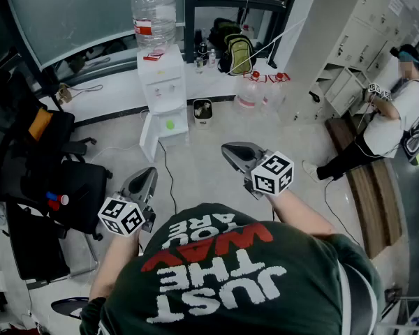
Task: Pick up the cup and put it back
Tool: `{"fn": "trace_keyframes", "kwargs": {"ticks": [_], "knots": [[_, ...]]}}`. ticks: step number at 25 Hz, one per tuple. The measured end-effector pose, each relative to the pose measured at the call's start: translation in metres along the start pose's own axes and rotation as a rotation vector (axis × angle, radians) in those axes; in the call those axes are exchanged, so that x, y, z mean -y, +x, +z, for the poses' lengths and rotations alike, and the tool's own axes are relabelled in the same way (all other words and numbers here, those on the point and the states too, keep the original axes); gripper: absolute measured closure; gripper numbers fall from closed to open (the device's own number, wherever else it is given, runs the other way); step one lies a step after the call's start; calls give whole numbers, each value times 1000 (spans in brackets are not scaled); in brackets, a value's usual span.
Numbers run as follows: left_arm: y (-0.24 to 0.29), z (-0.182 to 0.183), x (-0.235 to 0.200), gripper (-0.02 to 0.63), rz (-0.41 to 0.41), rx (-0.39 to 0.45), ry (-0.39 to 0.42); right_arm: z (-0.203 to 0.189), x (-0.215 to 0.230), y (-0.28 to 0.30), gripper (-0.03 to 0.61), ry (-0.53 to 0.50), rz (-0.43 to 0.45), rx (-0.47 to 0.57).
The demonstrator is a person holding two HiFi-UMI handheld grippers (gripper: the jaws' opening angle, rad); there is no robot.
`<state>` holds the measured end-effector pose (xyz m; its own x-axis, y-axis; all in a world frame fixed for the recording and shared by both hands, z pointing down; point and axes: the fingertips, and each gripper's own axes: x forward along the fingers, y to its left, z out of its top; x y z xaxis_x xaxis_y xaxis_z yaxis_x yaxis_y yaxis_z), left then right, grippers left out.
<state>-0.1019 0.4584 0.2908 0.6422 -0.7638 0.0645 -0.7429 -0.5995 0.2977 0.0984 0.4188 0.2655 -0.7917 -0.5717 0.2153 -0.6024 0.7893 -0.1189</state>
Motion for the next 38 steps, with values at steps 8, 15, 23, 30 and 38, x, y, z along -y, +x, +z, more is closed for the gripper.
{"fn": "trace_keyframes", "kwargs": {"ticks": [8, 15, 23, 30, 38], "knots": [[12, 7, 3, 606, 2, 1, 7, 5, 12, -3, 545, 1, 3, 8], [26, 8, 13, 606, 3, -9, 14, 5, 23, -15, 545, 8, 5, 18], [64, 2, 57, 606, -8, -35, 36, -1, 44, -58, 545, 9, 43, 27], [102, -12, 99, 606, 9, -74, 22, -27, 79, -100, 545, 45, 85, 14], [117, -26, 80, 606, 37, -96, 12, -43, 108, -83, 543, 74, 113, 5]]}}
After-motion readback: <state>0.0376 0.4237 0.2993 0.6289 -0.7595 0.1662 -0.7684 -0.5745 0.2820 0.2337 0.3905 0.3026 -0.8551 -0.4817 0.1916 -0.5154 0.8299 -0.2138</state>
